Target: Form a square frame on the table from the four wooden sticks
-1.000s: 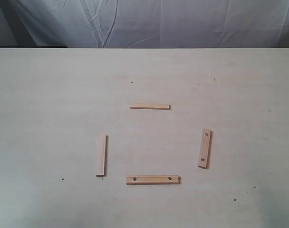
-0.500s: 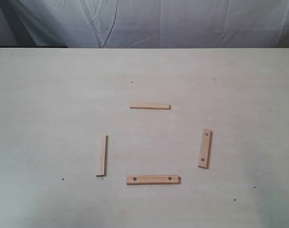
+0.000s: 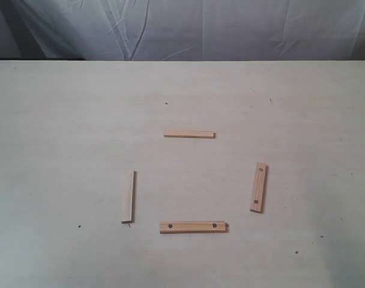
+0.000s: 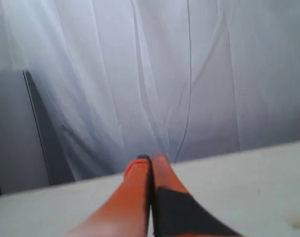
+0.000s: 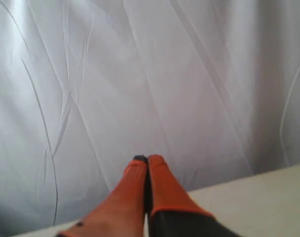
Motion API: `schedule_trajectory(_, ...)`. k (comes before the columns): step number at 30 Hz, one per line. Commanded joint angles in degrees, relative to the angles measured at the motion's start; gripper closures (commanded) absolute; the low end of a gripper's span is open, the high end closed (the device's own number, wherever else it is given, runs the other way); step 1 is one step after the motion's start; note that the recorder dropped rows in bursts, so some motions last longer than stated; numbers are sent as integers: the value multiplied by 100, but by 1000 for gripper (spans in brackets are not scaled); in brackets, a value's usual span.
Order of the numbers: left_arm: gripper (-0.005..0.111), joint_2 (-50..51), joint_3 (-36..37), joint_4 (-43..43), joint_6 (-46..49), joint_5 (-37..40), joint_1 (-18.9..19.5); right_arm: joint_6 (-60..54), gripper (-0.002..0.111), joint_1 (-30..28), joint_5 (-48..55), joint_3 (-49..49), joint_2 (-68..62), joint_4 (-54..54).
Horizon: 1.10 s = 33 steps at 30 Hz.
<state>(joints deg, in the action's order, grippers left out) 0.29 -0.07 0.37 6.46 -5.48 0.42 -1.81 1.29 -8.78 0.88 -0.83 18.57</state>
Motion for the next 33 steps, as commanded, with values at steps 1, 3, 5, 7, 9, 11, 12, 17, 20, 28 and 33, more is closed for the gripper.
schedule_trajectory(1, 106, -29, 7, -172, -334, -1367, 7, -10, 109, -22, 1686, 971, -971, 90)
schedule_trajectory(3, 106, -29, 7, -188, -1440, -1407, 7, -10, 109, -22, 2668, 1736, -2073, 85)
schedule_trajectory(5, 106, -29, 7, -254, -1802, -1698, 7, -10, 109, -22, 3088, 2249, -3097, 85)
schedule_trajectory(7, 107, -29, -304, -753, -2060, -975, 7, 19, 109, -22, 2428, 2346, -4098, 446)
schedule_trajectory(9, 107, 593, -1152, -694, -1707, 455, 7, 19, 109, -22, 2165, 2371, -4671, 813)
schedule_trajectory(11, 107, 1376, -1828, -403, -1575, 1251, 7, 19, 109, -22, 2381, 2542, -5042, 752)
schedule_trajectory(12, 107, 1841, -2220, -198, -1575, 1720, 7, 19, 109, -22, 2656, 2685, -5328, 719)
schedule_trajectory(17, 107, 4866, -4079, 224, -976, 3676, 7, -137, 109, 249, 3986, 3885, -6785, 538)
schedule_trajectory(20, 107, 6238, -4438, -426, -492, 3741, 7, -109, 109, 679, 4130, 4287, -7499, 525)
schedule_trajectory(28, 107, 8285, -4524, -1105, -1, 3729, -587, 1617, 92, 1911, 4112, 4902, -9566, -331)
schedule_trajectory(33, 107, 8578, -4524, -1472, -1, 3540, -736, 2599, 67, 2244, 4126, 5227, -10070, -914)
